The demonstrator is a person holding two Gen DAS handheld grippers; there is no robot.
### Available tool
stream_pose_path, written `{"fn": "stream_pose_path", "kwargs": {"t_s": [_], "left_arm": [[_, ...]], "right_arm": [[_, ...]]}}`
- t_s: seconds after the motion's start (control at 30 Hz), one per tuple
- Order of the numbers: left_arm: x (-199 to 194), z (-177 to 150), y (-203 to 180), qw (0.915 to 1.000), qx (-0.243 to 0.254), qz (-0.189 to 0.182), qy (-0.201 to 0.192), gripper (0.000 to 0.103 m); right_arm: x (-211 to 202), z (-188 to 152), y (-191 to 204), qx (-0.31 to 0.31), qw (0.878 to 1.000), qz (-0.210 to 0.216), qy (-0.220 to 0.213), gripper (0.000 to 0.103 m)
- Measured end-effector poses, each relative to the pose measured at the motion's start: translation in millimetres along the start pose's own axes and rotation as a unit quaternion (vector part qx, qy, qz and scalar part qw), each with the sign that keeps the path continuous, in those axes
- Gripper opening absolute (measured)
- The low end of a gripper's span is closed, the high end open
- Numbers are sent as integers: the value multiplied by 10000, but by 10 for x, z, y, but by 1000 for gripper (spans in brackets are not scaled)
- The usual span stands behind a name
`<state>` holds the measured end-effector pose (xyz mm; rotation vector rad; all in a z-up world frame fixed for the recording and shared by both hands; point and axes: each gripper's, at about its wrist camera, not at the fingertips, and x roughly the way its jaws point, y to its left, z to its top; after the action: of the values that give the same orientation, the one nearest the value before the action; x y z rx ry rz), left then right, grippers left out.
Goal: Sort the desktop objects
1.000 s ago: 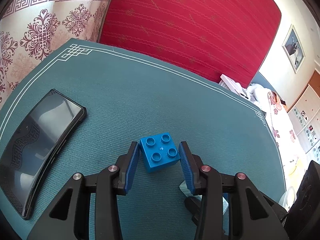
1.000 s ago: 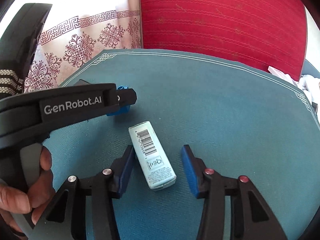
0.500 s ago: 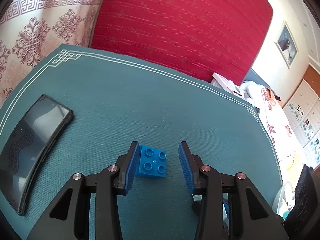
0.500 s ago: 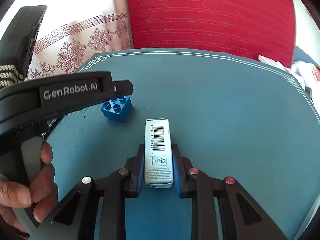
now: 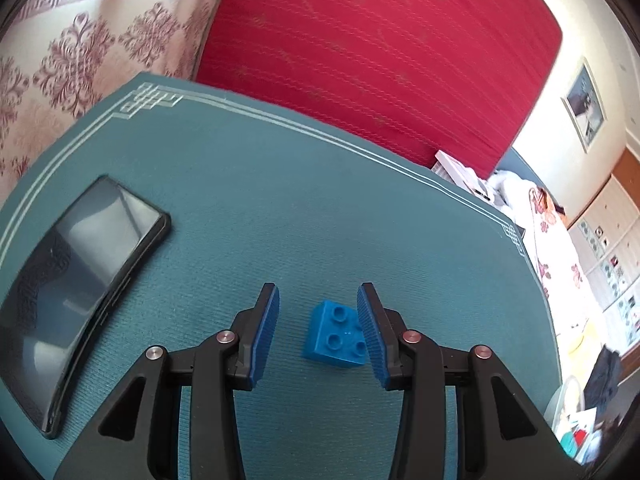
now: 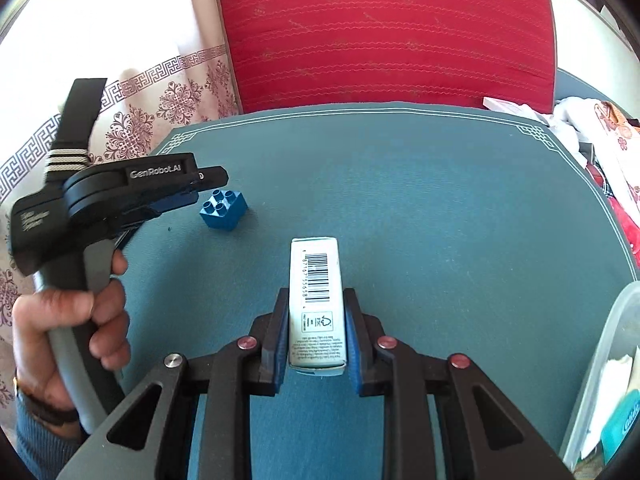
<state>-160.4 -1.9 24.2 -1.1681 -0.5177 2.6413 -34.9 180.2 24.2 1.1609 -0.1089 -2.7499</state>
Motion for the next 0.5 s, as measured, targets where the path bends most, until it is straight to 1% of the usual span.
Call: {"fn": "stream_pose_path", "kwargs": {"t_s": [0.1, 0.13, 0.2, 0.4, 0.5], "left_arm": [[58, -13, -18, 10000, 53, 34, 60, 45], [64, -14, -20, 10000, 59, 29, 51, 50], [70, -22, -54, 9999, 100, 1, 68, 57], [148, -54, -161, 9990, 414, -19, 182, 57], [176, -66, -183, 9986, 478, -45, 210, 57]], "right_arm": [[-8, -21, -10, -1, 10000, 15, -2, 27], [-1, -22, -14, 13, 10000, 18, 2, 27], [11, -37, -32, 58, 10000, 20, 18, 27], [43, -61, -67, 142, 9999, 15, 55, 27], [47, -67, -72, 164, 9999, 6, 55, 27]]}}
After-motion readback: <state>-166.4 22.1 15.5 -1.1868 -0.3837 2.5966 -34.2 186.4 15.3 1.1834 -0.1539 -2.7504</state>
